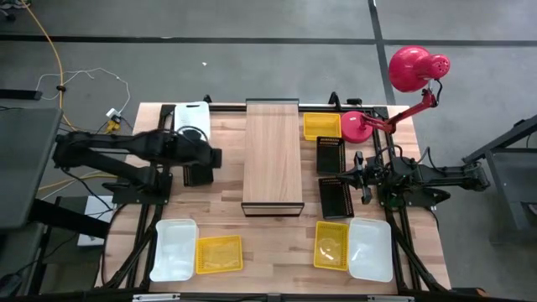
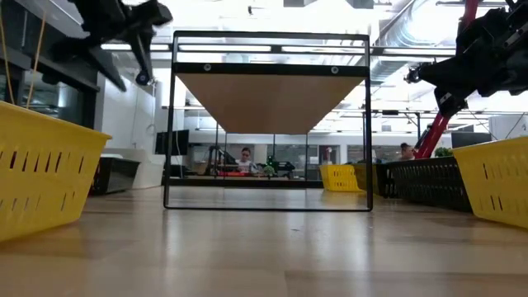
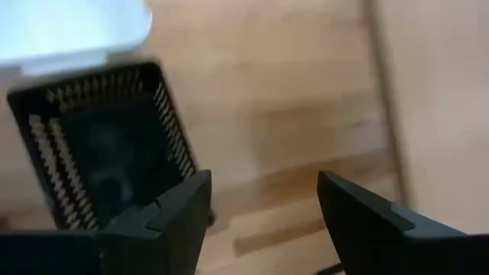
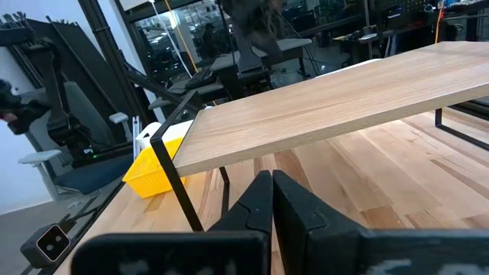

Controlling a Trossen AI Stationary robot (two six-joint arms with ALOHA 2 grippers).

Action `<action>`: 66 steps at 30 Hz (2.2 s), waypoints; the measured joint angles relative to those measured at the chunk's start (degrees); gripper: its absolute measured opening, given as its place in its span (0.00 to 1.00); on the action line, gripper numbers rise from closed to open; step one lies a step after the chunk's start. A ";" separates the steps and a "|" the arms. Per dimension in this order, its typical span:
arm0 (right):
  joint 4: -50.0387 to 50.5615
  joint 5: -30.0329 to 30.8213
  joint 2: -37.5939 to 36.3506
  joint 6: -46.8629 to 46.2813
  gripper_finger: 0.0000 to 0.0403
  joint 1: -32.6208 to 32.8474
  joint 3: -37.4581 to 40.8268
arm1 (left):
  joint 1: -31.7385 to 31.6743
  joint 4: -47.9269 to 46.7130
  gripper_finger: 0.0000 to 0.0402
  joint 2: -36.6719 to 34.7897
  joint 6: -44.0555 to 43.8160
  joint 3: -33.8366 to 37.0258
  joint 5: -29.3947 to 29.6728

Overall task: Stack baskets on shelf by color
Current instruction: Put the top left black bin on the shelf

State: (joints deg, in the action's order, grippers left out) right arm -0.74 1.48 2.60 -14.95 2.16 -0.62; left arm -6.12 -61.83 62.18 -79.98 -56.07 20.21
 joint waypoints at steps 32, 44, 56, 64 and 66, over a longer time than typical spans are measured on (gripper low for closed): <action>0.00 0.01 -0.01 0.02 0.00 0.01 0.00 | 4.49 2.57 0.51 22.59 63.11 8.26 -8.85; 0.00 0.02 -0.01 0.01 0.00 0.01 0.02 | 4.62 6.52 0.50 22.09 64.13 13.40 -5.17; 0.01 0.01 -0.01 0.00 0.00 0.01 0.01 | 5.83 -2.08 0.02 18.23 63.71 5.96 -8.30; 0.01 0.01 -0.01 -0.01 0.00 0.01 -0.01 | 8.51 -24.67 0.00 9.32 64.05 -14.14 0.67; 0.00 0.02 -0.01 0.00 0.00 0.00 0.00 | 8.31 -28.27 0.00 8.45 68.25 -20.45 4.10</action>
State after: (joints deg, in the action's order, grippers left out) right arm -0.74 1.50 2.59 -14.95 2.16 -0.61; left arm 2.20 -90.09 70.63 -11.74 -76.52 24.31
